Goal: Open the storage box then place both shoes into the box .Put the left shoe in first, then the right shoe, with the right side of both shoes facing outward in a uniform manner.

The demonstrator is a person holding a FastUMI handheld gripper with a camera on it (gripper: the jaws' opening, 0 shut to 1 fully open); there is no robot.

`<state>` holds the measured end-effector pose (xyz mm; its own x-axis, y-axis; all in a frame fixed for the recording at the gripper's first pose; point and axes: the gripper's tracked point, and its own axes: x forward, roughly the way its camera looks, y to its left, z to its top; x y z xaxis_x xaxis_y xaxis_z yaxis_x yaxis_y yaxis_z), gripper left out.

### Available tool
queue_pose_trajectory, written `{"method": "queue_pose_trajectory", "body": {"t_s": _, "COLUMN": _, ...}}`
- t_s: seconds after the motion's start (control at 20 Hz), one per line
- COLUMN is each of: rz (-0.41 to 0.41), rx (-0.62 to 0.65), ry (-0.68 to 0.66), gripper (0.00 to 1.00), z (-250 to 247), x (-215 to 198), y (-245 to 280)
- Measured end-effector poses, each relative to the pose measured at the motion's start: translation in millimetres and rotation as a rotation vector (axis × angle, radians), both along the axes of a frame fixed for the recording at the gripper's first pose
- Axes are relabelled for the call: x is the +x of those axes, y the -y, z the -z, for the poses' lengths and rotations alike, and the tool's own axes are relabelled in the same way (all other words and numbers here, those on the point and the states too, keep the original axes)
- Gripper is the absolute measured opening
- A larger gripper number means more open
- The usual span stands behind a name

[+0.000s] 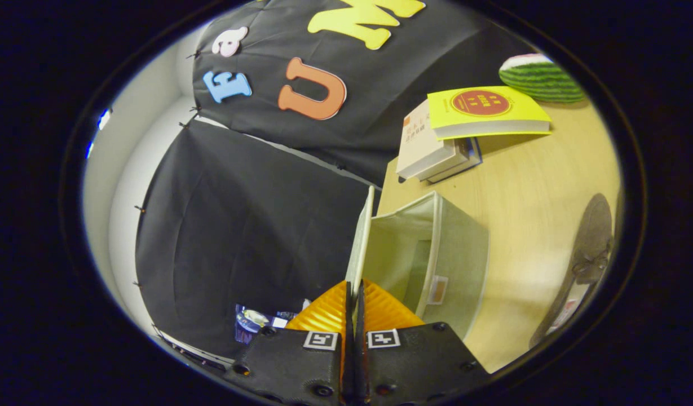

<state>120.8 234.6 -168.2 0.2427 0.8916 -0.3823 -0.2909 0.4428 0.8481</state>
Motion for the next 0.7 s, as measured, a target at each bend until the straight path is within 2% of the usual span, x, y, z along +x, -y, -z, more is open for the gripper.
{"method": "queue_pose_trajectory", "body": {"t_s": 0.6, "rz": -0.044, "rx": -0.136, "ry": 0.152, "gripper": 0.06, "z": -70.3, "x": -25.4, "y": -65.8}}
{"method": "queue_pose_trajectory", "body": {"t_s": 0.7, "rz": -0.029, "rx": -0.137, "ry": 0.153, "gripper": 0.06, "z": -76.8, "x": -26.9, "y": -83.5}}
